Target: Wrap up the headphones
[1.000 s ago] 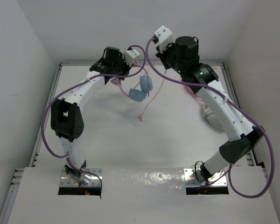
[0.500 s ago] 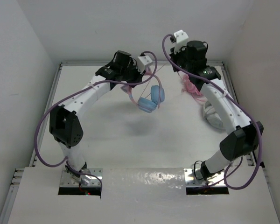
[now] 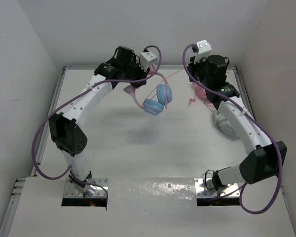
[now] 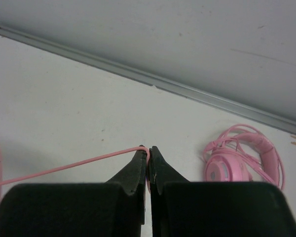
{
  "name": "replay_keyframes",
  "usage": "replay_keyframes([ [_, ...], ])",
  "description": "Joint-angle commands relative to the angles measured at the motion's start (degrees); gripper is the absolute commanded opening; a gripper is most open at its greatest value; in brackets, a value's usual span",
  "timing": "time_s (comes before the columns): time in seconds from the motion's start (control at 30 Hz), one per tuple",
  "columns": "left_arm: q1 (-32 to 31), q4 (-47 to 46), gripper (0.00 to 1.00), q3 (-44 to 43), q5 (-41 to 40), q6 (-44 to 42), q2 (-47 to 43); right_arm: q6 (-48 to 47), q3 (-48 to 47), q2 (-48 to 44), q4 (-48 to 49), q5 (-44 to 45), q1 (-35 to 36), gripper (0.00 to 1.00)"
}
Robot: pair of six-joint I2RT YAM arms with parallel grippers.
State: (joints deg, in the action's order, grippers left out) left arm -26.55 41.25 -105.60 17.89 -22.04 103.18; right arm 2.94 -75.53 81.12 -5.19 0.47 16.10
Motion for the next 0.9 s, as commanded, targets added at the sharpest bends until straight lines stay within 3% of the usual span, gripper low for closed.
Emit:
replay_keyframes([
  [0.0, 0.4, 3.4, 0.00, -4.7, 4.8, -0.1, -3.6, 2.2, 1.4, 0.3, 4.9, 0.2, -1.5, 0.00],
  [0.1, 0.4, 5.5, 0.00, -9.0, 8.6, 1.7, -3.2, 3.6, 3.5, 1.5, 7.9, -4.9, -1.5, 0.00],
  [0.23, 0.6, 5.9, 0.00, -16.3, 13.7, 7.7, -2.6, 9.6, 5.7, 4.2, 14.4, -21.3, -1.5, 0.00],
  [0.37, 0.6, 4.5, 0.00, -22.7, 15.5, 13.3, -1.7, 18.5, 6.0, 8.4, 21.3, -29.8, -0.2, 0.08],
  [0.63, 0.7, 3.0, 0.00, -31.0, 11.5, 20.7, -0.7, 24.9, 5.9, 15.6, 31.3, -29.9, 7.0, 0.19],
  [0.87, 1.5, 1.8, 0.00, -34.1, 11.5, 24.1, -1.0, 32.1, 6.2, 22.1, 40.6, -30.6, 8.8, 0.27],
])
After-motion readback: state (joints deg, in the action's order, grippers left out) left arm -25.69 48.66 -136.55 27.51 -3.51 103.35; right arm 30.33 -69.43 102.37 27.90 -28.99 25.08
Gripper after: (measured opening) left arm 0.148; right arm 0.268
